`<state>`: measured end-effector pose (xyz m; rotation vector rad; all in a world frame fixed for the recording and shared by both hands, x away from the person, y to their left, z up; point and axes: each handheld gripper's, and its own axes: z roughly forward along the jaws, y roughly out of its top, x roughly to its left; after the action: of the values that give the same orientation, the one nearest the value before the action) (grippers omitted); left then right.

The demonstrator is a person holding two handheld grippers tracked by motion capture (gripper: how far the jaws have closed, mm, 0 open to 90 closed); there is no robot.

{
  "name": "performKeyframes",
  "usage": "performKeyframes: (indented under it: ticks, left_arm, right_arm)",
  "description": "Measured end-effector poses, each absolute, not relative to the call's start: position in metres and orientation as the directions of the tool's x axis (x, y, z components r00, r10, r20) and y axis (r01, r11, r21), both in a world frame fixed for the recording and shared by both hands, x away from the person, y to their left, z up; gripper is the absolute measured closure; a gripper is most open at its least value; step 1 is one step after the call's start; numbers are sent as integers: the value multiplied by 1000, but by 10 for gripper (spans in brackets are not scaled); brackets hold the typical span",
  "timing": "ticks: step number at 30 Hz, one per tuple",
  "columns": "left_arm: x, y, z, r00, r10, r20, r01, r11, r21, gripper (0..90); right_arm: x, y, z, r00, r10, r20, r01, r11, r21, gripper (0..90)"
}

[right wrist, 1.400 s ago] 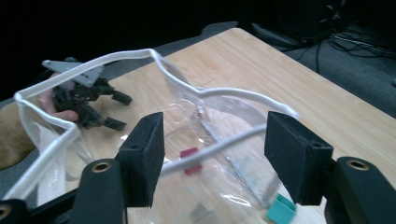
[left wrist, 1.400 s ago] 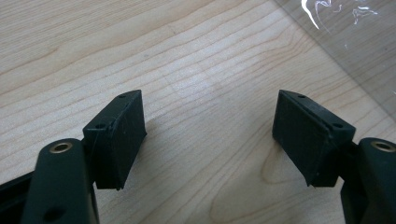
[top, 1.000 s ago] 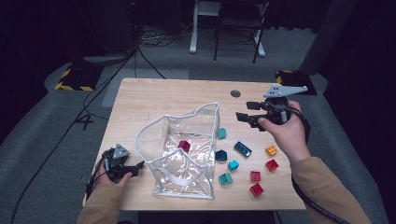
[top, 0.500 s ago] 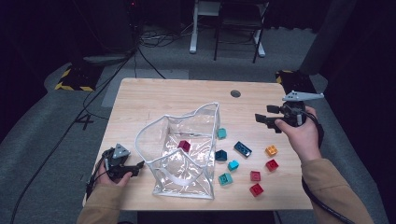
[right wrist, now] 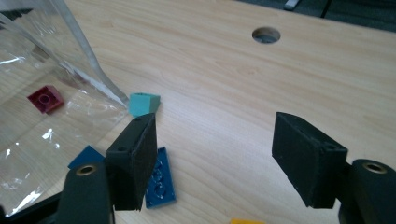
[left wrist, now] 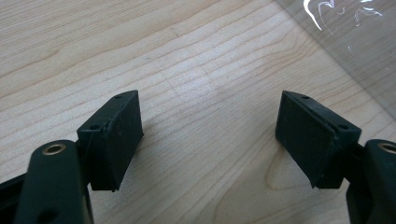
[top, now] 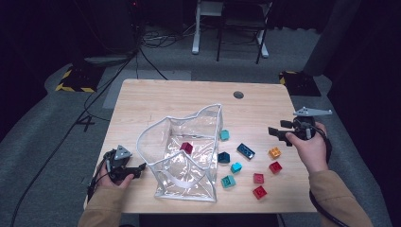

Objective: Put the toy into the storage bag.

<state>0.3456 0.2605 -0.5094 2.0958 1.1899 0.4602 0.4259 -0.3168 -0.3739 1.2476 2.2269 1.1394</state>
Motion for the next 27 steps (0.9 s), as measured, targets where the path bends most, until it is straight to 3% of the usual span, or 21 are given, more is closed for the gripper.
performKeyframes:
  ticks: [15,27]
  left_arm:
    - [345,260,-510,521,853,-23,614,-356,704,233]
    - [345,260,-510,522,853,-22,614,-357,704,233]
  right_arm:
    - [424,-337,-435,-493,865,94,633,283,721,322]
    - [427,-343,-471,-478,875,73,692,323,646,419]
